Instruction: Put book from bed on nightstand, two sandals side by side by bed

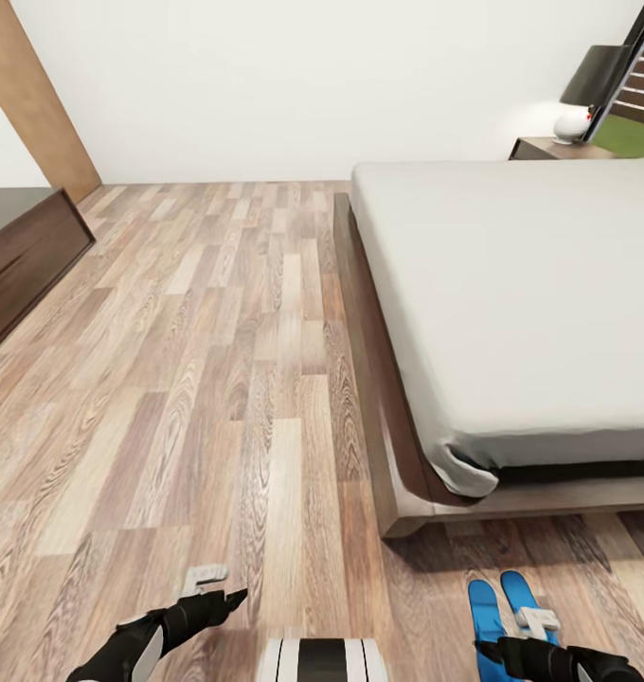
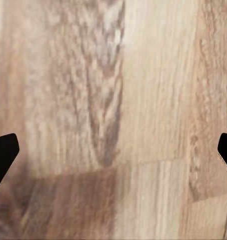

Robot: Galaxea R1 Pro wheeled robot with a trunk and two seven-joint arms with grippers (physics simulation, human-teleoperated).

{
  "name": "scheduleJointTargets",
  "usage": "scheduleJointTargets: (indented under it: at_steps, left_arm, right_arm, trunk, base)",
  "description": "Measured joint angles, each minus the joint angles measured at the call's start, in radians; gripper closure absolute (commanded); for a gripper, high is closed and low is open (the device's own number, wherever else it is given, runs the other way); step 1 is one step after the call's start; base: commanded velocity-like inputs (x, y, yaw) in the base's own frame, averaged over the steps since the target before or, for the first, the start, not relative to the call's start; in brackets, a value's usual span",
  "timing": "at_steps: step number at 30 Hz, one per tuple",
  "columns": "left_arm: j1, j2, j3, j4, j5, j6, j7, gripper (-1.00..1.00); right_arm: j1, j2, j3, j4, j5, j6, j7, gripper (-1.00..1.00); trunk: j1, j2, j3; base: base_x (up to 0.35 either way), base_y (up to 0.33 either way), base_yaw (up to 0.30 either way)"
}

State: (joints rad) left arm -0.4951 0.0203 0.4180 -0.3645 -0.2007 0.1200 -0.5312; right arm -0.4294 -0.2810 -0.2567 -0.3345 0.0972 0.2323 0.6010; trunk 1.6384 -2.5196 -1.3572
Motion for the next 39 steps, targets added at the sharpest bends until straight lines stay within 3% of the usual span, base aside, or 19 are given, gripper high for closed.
scheduleJointTargets:
  at_steps: [1,4,16,25,33,39]
  left_arm:
    - [0.0,-0.003,0.0,0.002,0.001,-0.037,0.008,-1.0]
    - [0.0,-0.004,0.0,0.016,0.001,-0.056,0.01,-1.0]
    - [0.0,-0.004,-0.001,0.061,0.0,-0.07,0.049,-1.0]
    - [0.0,-0.006,-0.002,0.101,0.001,-0.098,0.09,-1.0]
    - [0.0,-0.006,-0.001,0.147,0.002,-0.141,0.096,-1.0]
    - [0.0,-0.006,-0.001,0.155,0.004,-0.157,0.097,-1.0]
  right_arm:
    - [0.0,0.001,0.001,0.026,0.001,-0.012,-0.075,-1.0]
    - [0.0,0.001,0.0,0.043,0.0,-0.054,-0.12,-1.0]
    - [0.0,0.003,0.003,0.123,0.0,-0.1,-0.146,-1.0]
    - [0.0,0.008,0.006,0.178,0.003,-0.107,-0.271,-1.0]
    - [0.0,0.045,0.005,0.18,0.003,-0.11,-0.32,-1.0]
    - [-0.001,0.053,0.003,0.18,0.003,-0.184,-0.344,-1.0]
  trunk:
    - [0.0,0.0,0.004]
    - [-0.002,0.001,0.015]
    - [-0.007,0.004,0.062]
    - [-0.011,0.006,0.097]
    - [-0.015,0.008,0.128]
    - [-0.018,0.009,0.151]
  base:
    - [0.0,0.0,0.0]
    - [0.0,0.0,0.0]
    - [0.0,0.0,0.0]
    - [0.0,0.0,0.0]
    - [0.0,0.0,0.0]
    - [0.0,0.0,0.0]
